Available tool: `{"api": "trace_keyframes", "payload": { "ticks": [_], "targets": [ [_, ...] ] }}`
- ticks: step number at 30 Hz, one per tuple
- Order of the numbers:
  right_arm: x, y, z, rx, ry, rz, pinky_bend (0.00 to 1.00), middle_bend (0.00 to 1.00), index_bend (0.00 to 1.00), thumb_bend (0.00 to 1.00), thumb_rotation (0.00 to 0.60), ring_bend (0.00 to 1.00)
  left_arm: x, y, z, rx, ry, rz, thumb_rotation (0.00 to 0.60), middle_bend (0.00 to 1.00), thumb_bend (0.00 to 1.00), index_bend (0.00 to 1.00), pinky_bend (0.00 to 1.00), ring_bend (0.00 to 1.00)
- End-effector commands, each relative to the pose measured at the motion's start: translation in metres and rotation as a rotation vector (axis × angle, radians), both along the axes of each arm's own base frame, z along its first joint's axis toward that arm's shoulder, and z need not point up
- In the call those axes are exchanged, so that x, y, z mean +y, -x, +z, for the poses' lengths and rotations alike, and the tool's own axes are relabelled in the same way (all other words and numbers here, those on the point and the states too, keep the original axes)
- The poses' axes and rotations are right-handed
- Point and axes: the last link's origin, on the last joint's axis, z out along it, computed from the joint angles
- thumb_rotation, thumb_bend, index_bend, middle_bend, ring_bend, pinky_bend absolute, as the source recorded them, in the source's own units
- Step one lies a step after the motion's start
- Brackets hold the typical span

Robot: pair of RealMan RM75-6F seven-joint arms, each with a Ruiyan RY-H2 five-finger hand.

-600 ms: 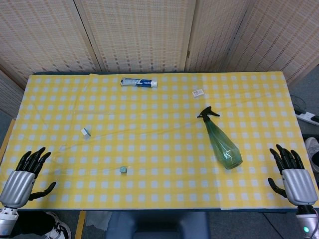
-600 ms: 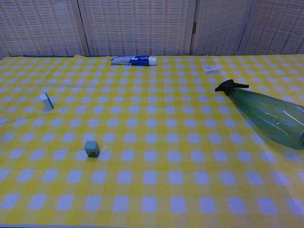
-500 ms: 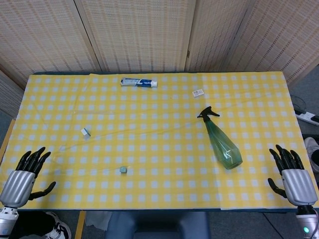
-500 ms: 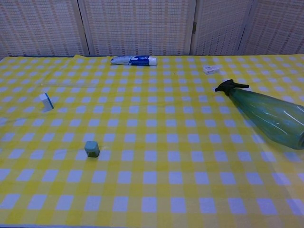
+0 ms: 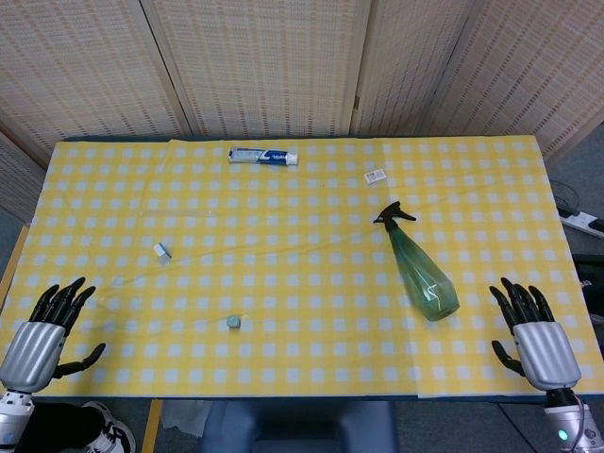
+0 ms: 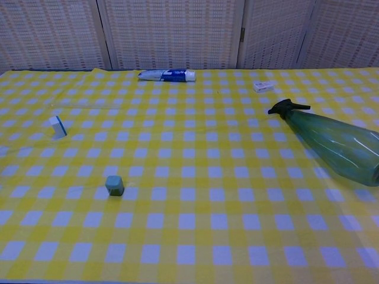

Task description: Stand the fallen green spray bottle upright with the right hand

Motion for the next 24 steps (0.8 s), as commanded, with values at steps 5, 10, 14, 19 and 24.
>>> {"api": "trace_keyframes", "payload": {
  "ticks": [5,10,14,19,24],
  "targets": [
    [-0.010,-0.045,-0.039,-0.179,-0.356,0.119,0.00,0.00,0.00,0.36,0.600,0.06,0.000,-0.001,-0.003,0.009,0.008,0.002,0.449,0.04,0.35,0.00,0.00,0.11],
    [-0.014,-0.063,-0.054,-0.262,-0.472,0.126,0.00,0.00,0.00,0.36,0.600,0.07,0.000,0.000,-0.001,-0.003,0.007,0.008,0.451,0.04,0.35,0.00,0.00,0.11],
    [-0.021,-0.063,-0.064,-0.257,-0.503,0.102,0.00,0.00,0.00,0.36,0.600,0.07,-0.001,0.001,0.002,-0.011,0.004,0.006,0.450,0.04,0.35,0.00,0.00,0.11],
    [-0.033,-0.054,-0.072,-0.197,-0.500,0.057,0.00,0.00,0.00,0.36,0.600,0.07,-0.001,0.001,0.003,-0.012,-0.002,0.006,0.451,0.04,0.35,0.00,0.00,0.11],
    [-0.043,-0.044,-0.066,-0.149,-0.461,-0.002,0.00,0.00,0.00,0.36,0.600,0.07,0.001,0.003,0.002,-0.006,-0.001,0.016,0.452,0.04,0.35,0.00,0.00,0.11]
  ]
}}
